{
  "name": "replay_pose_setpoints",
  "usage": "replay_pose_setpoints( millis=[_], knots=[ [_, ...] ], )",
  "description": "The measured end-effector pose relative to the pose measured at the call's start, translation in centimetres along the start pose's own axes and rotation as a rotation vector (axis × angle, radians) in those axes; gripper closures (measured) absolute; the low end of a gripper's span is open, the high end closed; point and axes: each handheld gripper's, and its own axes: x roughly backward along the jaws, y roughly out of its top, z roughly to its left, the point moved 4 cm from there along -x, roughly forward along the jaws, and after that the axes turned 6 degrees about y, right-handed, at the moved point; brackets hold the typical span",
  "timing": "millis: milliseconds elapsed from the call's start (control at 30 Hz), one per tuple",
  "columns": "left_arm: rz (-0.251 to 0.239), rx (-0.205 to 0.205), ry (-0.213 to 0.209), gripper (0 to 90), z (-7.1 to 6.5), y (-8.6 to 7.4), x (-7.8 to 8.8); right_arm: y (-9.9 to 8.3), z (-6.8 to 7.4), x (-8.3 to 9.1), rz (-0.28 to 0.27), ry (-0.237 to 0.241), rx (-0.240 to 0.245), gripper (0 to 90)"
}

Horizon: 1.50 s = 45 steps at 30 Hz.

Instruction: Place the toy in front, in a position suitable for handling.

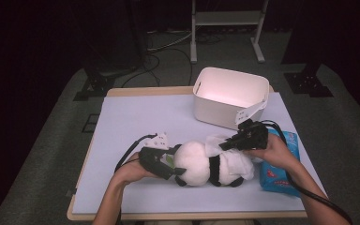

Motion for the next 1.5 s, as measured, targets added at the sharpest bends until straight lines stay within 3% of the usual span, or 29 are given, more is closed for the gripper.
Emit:
replay_pose_setpoints(
  millis=[400,733,1167,1500],
  knots=[
    [0.003,0.005,-0.001,23.3,0.1,-0.1,0.0,-3.7,-0.4,3.0,-0.054,-0.028,-0.060,84.7],
    [0.007,0.003,-0.002,23.3,0.0,-0.2,0.0,-5.7,-0.3,3.6,-0.081,-0.023,-0.091,84.5],
    [0.007,0.003,0.004,23.3,0.0,0.1,0.0,-2.9,1.2,2.0,-0.061,0.017,-0.015,84.5],
    [-0.005,-0.004,0.007,23.2,-0.2,0.4,0.0,-0.8,2.8,-0.5,0.002,0.050,0.051,84.2]
  ],
)
